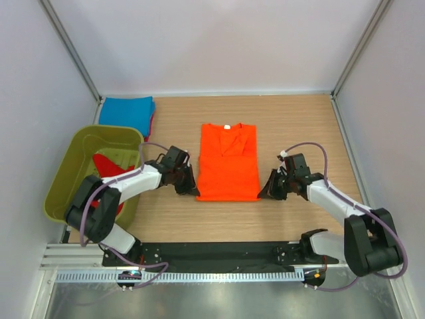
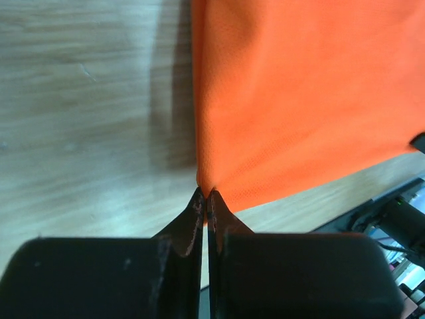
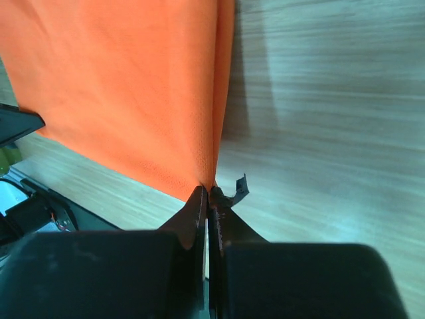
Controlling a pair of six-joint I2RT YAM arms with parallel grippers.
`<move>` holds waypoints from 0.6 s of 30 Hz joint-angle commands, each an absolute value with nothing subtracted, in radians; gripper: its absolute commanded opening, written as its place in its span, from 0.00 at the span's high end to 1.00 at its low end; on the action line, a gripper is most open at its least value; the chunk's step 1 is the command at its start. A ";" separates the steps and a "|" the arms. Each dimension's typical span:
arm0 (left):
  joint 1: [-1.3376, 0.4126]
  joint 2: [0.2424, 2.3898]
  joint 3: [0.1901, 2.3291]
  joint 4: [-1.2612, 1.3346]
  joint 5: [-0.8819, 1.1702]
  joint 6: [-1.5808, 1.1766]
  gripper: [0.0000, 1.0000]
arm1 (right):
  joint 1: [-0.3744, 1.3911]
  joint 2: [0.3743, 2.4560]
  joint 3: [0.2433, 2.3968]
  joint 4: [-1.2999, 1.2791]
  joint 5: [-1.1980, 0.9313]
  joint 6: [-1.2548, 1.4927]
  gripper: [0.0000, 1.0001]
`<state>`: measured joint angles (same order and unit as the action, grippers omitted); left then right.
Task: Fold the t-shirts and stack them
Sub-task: Fold the tshirt
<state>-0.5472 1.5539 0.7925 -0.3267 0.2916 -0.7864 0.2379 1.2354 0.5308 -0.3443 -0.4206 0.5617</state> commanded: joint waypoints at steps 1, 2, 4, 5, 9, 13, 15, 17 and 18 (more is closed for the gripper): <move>-0.558 1.450 0.795 -0.391 0.304 -0.805 1.00 | 0.250 1.141 0.531 -0.448 -0.390 0.583 0.99; -0.561 1.437 0.796 -0.408 0.308 -0.813 1.00 | 0.253 1.120 0.528 -0.471 -0.388 0.591 0.99; -0.571 1.402 0.802 -0.429 0.310 -0.821 1.00 | 0.259 1.053 0.525 -0.501 -0.382 0.607 0.99; -0.575 1.390 0.804 -0.449 0.307 -0.825 1.00 | 0.261 1.028 0.526 -0.532 -0.377 0.614 0.99; -0.581 1.318 0.816 -0.500 0.278 -0.847 1.00 | 0.262 0.896 0.558 -0.604 -0.345 0.653 0.99; -0.581 1.261 0.870 -0.569 0.230 -0.853 1.00 | 0.262 0.856 0.624 -0.666 -0.313 0.689 0.99; -0.581 1.250 0.914 -0.592 0.213 -0.851 1.00 | 0.264 0.848 0.643 -0.675 -0.310 0.704 0.99; -0.581 1.261 0.955 -0.615 0.193 -0.847 1.00 | 0.262 0.845 0.676 -0.687 -0.295 0.721 0.99; -0.580 1.273 0.971 -0.617 0.189 -0.844 1.00 | 0.262 0.847 0.687 -0.686 -0.288 0.724 0.99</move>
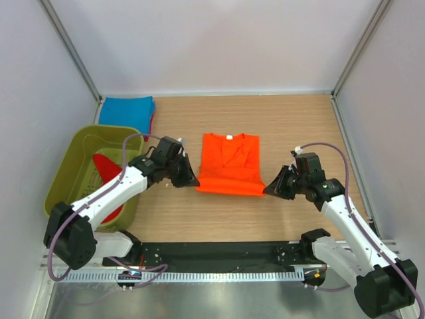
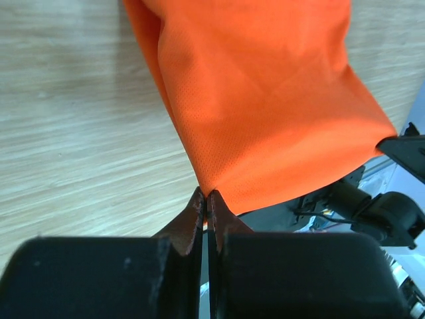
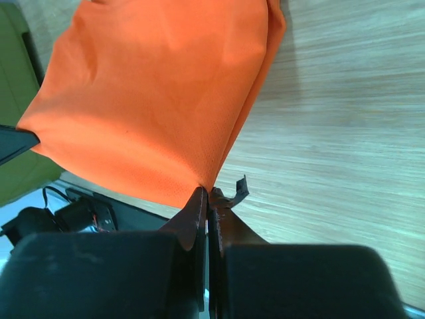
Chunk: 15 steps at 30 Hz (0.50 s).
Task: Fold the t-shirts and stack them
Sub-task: Fold the tshirt
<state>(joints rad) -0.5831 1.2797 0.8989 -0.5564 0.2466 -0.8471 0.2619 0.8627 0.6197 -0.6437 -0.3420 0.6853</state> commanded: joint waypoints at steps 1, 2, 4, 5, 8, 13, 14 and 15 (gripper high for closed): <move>-0.580 1.284 0.988 -0.629 0.186 -0.838 1.00 | 0.264 0.848 0.712 -0.687 -0.282 0.730 0.99; -0.580 1.299 1.011 -0.637 0.181 -0.833 1.00 | 0.264 0.862 0.722 -0.681 -0.261 0.738 0.99; -0.577 1.345 1.072 -0.649 0.172 -0.824 1.00 | 0.262 0.890 0.759 -0.672 -0.239 0.739 0.99; -0.574 1.364 1.090 -0.663 0.164 -0.821 1.00 | 0.262 0.925 0.773 -0.673 -0.230 0.736 0.99; -0.546 1.425 1.166 -0.686 0.160 -0.807 1.00 | 0.264 0.985 0.825 -0.654 -0.226 0.736 0.99; -0.497 1.515 1.311 -0.699 0.182 -0.787 1.00 | 0.261 1.142 0.935 -0.609 -0.206 0.738 0.99; -0.479 1.552 1.333 -0.704 0.192 -0.784 1.00 | 0.262 1.164 0.955 -0.607 -0.203 0.736 0.99; -0.471 1.571 1.351 -0.709 0.213 -0.779 1.00 | 0.262 1.186 0.974 -0.601 -0.201 0.735 0.99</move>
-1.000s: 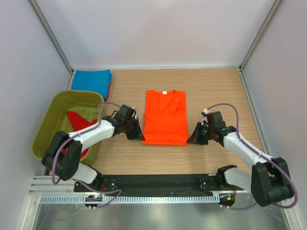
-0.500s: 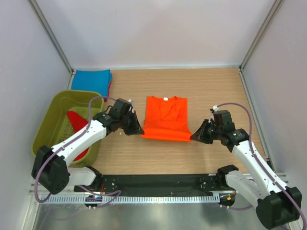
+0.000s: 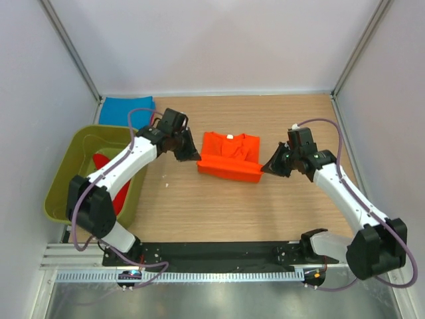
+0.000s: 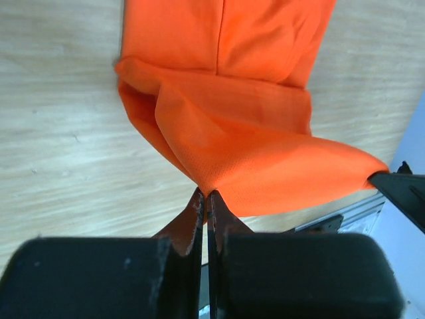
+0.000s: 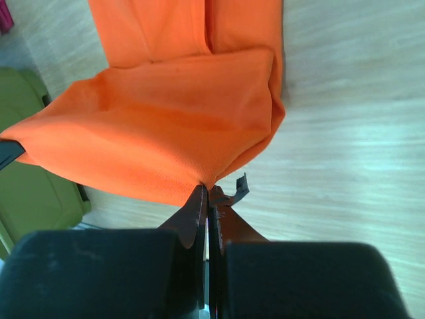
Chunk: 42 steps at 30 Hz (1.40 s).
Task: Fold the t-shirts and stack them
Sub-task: Fold the tshirt
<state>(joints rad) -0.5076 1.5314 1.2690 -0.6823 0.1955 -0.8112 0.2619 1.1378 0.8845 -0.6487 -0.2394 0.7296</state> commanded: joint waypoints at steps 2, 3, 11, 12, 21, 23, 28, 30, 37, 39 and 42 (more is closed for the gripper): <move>-0.450 1.629 1.411 -0.710 0.233 -0.776 1.00 | 0.258 1.258 1.031 -0.597 -0.204 0.727 0.99; -0.442 1.646 1.431 -0.712 0.244 -0.776 1.00 | 0.255 1.285 1.051 -0.598 -0.209 0.721 0.99; -0.365 1.850 1.638 -0.698 0.354 -0.770 1.00 | 0.204 1.492 1.206 -0.586 -0.244 0.706 0.98; -0.361 1.893 1.690 -0.695 0.363 -0.770 1.00 | 0.192 1.511 1.216 -0.584 -0.247 0.706 0.98; -0.318 2.132 1.917 -0.626 0.455 -0.799 1.00 | 0.152 1.718 1.345 -0.509 -0.307 0.664 0.93; -0.307 2.174 1.943 -0.588 0.459 -0.813 1.00 | 0.138 1.746 1.382 -0.489 -0.305 0.664 0.94; -0.278 2.296 2.057 -0.450 0.534 -0.853 0.95 | 0.106 1.877 1.469 -0.424 -0.320 0.672 0.89; -0.265 2.369 2.129 -0.404 0.546 -0.876 0.84 | 0.094 1.917 1.527 -0.384 -0.340 0.667 0.81; -0.209 2.379 2.099 -0.317 0.554 -0.875 0.69 | 0.078 2.040 1.643 -0.385 -0.403 0.574 0.51; -0.210 2.314 2.047 -0.377 0.508 -0.810 0.67 | 0.078 1.982 1.558 -0.374 -0.405 0.555 0.48; -0.213 2.243 1.901 -0.413 0.459 -0.729 0.66 | 0.078 1.893 1.452 -0.365 -0.420 0.531 0.46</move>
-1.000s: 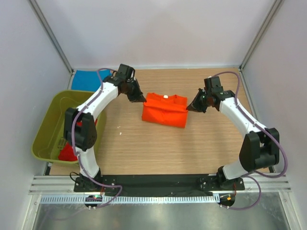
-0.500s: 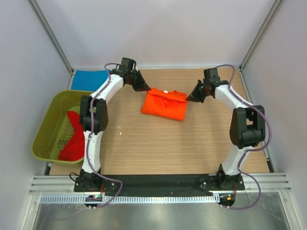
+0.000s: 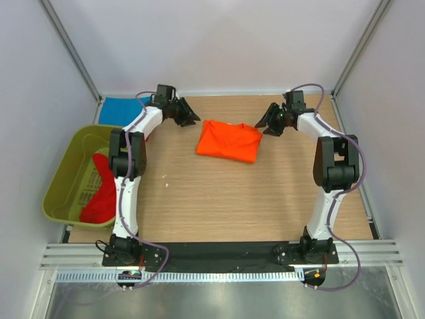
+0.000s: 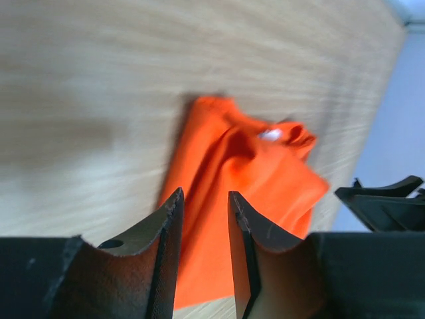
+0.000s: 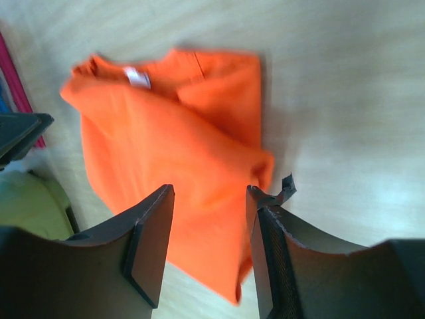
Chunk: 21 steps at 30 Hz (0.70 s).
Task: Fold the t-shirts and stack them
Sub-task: Fold the tshirt
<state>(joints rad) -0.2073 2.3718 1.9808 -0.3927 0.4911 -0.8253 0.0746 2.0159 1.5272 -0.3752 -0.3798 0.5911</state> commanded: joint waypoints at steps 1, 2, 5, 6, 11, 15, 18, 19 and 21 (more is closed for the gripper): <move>-0.219 2.200 1.825 -0.414 0.456 -0.713 0.65 | 0.080 1.876 1.428 -0.364 -0.435 0.523 0.46; -0.224 2.185 1.797 -0.416 0.454 -0.683 0.64 | 0.081 1.859 1.404 -0.359 -0.451 0.512 0.46; -0.244 2.146 1.717 -0.414 0.460 -0.644 0.60 | 0.098 1.818 1.325 -0.344 -0.509 0.468 0.44; -0.250 2.146 1.709 -0.416 0.480 -0.634 0.60 | 0.101 1.815 1.303 -0.348 -0.520 0.460 0.43; -0.268 2.155 1.655 -0.416 0.492 -0.618 0.60 | 0.118 1.796 1.221 -0.305 -0.549 0.446 0.43; -0.285 2.164 1.617 -0.422 0.479 -0.601 0.60 | 0.121 1.799 1.171 -0.278 -0.552 0.442 0.43; -0.304 2.174 1.598 -0.422 0.497 -0.592 0.61 | 0.130 1.792 1.135 -0.259 -0.563 0.442 0.43; -0.305 2.174 1.592 -0.422 0.497 -0.591 0.64 | 0.132 1.787 1.126 -0.259 -0.563 0.439 0.44; -0.313 2.158 1.569 -0.422 0.508 -0.589 0.76 | 0.133 1.760 1.094 -0.250 -0.563 0.437 0.48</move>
